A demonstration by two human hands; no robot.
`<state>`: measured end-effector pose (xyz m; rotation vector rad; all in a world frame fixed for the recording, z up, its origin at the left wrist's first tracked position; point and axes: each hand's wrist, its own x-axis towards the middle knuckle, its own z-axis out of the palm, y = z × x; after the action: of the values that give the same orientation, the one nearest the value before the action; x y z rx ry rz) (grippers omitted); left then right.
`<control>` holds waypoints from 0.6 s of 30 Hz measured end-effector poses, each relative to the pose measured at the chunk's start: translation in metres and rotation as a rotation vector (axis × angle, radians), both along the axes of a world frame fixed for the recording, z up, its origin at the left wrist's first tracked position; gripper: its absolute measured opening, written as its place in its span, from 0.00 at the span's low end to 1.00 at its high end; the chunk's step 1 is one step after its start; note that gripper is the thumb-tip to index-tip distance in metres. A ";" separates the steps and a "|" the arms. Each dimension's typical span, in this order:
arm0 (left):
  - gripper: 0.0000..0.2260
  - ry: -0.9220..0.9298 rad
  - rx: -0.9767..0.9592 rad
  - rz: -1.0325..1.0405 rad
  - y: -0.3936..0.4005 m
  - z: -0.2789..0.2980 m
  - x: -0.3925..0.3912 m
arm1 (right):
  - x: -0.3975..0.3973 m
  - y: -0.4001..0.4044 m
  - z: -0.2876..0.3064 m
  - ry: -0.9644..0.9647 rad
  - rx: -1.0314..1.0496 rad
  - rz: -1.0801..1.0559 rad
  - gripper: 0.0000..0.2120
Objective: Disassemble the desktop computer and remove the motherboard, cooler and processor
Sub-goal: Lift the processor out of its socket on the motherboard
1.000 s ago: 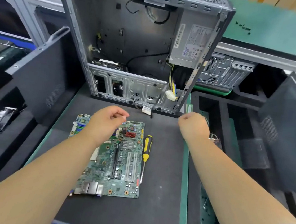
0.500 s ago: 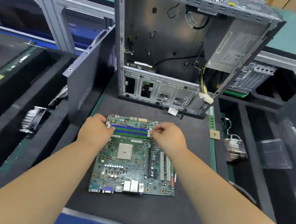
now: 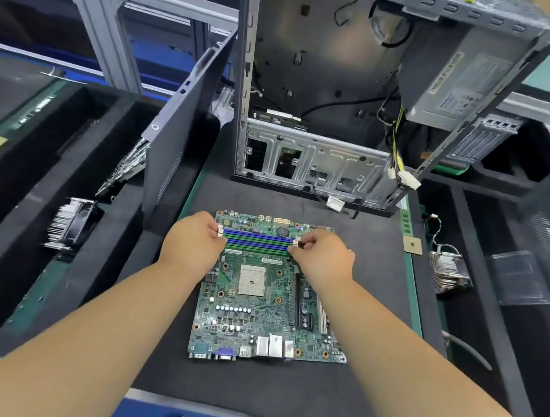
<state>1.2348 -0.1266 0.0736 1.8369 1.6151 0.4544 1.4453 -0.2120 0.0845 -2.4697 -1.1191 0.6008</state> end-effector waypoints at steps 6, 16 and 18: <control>0.04 0.027 0.061 -0.086 0.006 -0.001 0.003 | -0.001 0.000 -0.007 -0.037 0.053 0.003 0.04; 0.14 0.034 -0.054 -0.032 0.012 -0.003 -0.008 | 0.044 -0.026 0.009 -0.043 0.099 -0.060 0.08; 0.16 0.023 -0.101 -0.004 0.011 -0.006 -0.010 | 0.058 -0.037 0.009 -0.090 -0.001 -0.147 0.09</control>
<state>1.2251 -0.1154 0.0679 1.7759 1.6198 0.3441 1.5036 -0.2488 0.0931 -2.5748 -0.9585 0.4510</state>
